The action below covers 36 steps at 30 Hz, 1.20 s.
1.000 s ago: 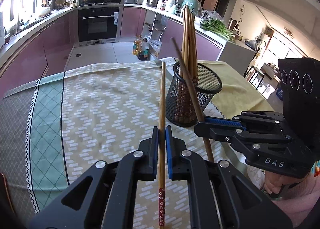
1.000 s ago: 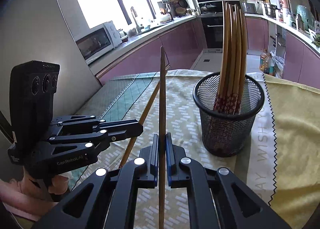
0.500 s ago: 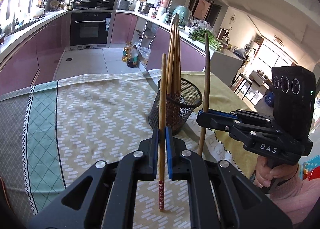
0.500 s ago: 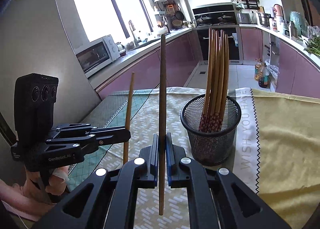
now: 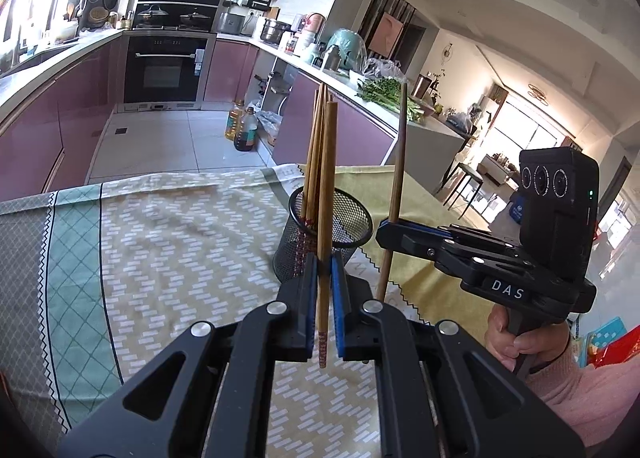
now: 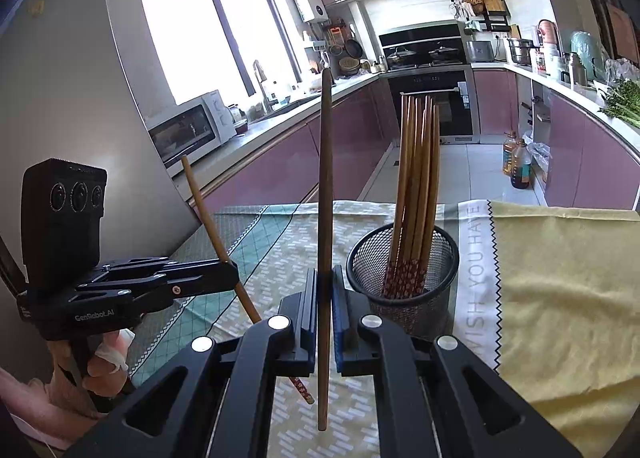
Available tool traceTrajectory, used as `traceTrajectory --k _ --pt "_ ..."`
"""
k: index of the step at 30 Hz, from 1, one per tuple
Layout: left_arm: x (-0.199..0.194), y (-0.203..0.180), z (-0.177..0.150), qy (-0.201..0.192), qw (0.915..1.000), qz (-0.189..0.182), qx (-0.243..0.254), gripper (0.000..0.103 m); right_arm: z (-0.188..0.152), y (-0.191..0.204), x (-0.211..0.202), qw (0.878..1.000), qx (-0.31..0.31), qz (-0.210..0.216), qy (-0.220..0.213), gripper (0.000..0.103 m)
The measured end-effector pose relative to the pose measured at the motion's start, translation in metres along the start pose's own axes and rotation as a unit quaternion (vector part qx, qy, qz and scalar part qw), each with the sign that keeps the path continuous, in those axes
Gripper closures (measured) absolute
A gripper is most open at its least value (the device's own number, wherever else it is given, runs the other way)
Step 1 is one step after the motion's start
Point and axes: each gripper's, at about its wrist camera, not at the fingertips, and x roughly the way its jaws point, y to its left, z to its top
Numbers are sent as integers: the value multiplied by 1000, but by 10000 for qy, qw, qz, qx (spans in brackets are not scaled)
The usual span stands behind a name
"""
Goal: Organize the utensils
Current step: 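Lift the left gripper's chopstick over the mesh cup while the right gripper lifts its own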
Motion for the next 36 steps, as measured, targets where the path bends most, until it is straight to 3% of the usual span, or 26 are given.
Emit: traceTrajectory --k 36 --pt "-10 -26 50 -424 9983 -171 352 95 41 -7 -11 9985 -109 -111 -520 97"
